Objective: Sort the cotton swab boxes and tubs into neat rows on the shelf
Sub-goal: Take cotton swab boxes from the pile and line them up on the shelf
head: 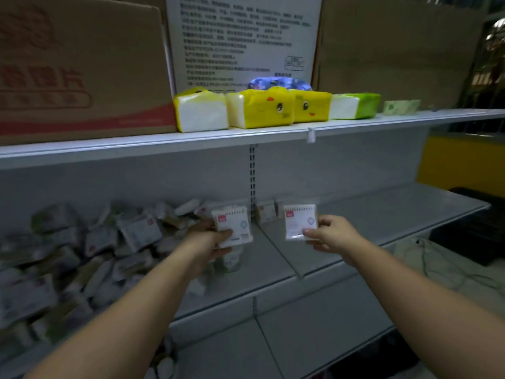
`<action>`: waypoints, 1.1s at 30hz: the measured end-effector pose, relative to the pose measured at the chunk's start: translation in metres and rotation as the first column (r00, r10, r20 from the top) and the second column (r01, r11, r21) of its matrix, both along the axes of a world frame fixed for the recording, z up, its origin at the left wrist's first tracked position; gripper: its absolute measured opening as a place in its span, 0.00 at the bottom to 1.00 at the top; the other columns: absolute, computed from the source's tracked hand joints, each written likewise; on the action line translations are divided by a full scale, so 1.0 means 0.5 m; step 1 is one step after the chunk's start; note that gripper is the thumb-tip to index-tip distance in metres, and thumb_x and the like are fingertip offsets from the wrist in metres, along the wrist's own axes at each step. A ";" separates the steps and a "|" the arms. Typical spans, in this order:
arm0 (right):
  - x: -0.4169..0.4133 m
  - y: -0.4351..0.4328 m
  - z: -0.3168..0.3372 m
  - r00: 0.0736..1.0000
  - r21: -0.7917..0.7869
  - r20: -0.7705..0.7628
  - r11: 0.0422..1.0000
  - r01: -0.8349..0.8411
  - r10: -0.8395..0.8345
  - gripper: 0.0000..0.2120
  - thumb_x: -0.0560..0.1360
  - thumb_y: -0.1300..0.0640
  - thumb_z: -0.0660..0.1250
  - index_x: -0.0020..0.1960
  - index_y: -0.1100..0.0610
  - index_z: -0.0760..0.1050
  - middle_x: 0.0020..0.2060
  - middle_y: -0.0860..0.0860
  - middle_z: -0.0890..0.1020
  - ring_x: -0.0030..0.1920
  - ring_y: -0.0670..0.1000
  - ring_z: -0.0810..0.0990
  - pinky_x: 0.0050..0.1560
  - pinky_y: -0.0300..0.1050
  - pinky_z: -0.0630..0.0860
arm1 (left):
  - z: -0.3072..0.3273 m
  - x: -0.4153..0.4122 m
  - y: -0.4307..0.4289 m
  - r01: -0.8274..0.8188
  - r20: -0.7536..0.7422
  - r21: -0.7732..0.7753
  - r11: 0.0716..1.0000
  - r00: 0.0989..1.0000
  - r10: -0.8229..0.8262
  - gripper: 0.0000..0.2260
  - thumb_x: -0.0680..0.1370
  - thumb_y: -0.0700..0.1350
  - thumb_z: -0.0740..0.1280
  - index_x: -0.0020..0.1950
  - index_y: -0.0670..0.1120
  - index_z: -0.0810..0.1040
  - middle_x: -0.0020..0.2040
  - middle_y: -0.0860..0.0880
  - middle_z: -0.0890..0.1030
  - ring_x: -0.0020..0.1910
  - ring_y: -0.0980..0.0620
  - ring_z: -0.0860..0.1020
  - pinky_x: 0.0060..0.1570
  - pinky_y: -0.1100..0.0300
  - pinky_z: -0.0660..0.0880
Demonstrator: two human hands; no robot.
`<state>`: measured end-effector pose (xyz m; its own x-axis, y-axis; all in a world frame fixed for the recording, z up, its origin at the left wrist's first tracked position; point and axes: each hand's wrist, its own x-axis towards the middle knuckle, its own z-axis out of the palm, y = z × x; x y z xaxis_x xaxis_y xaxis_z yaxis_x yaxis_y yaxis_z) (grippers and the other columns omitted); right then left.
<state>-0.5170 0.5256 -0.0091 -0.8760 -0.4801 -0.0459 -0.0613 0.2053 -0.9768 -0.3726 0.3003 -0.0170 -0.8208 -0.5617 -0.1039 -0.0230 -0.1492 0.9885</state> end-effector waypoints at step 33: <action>-0.775 0.016 -0.197 0.920 0.299 -0.358 0.953 -0.046 0.157 0.12 0.69 0.54 0.75 0.52 0.53 0.82 0.45 0.45 0.83 0.43 0.43 0.77 0.37 0.23 0.68 | -0.229 -0.782 0.149 -0.406 0.058 -0.562 0.721 0.850 0.524 0.12 0.71 0.42 0.74 0.54 0.43 0.81 0.51 0.45 0.83 0.51 0.47 0.80 0.55 0.52 0.77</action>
<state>-0.9043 0.5334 -0.1078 -0.8020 -0.5831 0.1296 -0.4451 0.4388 -0.7806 -0.7634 0.3749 -0.1315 -0.4342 -0.8822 0.1825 -0.2912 0.3291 0.8983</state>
